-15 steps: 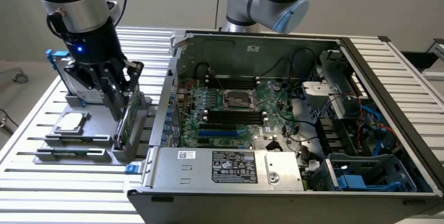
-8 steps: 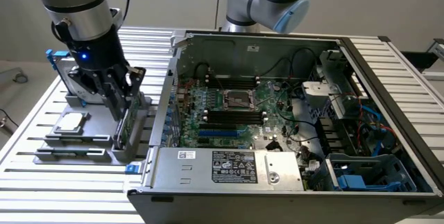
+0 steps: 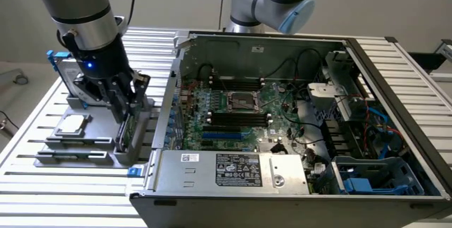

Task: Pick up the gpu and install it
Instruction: 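Pick up the gpu and move the gpu toward the slot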

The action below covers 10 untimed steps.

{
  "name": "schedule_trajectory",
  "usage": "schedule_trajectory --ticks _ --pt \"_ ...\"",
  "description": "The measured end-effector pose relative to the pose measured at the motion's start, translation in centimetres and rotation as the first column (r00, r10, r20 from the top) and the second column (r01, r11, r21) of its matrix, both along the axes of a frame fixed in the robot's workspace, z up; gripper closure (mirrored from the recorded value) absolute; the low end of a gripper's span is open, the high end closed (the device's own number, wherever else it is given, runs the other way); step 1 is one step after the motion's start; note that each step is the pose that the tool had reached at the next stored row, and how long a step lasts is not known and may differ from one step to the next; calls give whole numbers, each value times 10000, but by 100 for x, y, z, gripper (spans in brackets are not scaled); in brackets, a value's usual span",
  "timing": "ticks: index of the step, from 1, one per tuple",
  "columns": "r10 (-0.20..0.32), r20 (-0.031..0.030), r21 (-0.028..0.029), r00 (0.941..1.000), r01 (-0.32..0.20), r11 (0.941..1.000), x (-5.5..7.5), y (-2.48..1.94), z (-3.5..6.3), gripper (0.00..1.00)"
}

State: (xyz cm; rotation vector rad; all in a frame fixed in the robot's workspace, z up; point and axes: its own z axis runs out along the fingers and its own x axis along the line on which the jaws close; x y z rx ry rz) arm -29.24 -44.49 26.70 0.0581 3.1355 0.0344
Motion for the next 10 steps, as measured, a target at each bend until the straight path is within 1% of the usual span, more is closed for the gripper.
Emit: schedule_trajectory --ticks 6,8,10 --pt "1 0 1 10000 -1 10000 0 0 -108 64" --pt "5 0 13 10000 -5 10000 0 3 -131 64" --pt "16 1 39 10000 -16 10000 0 7 -149 64"
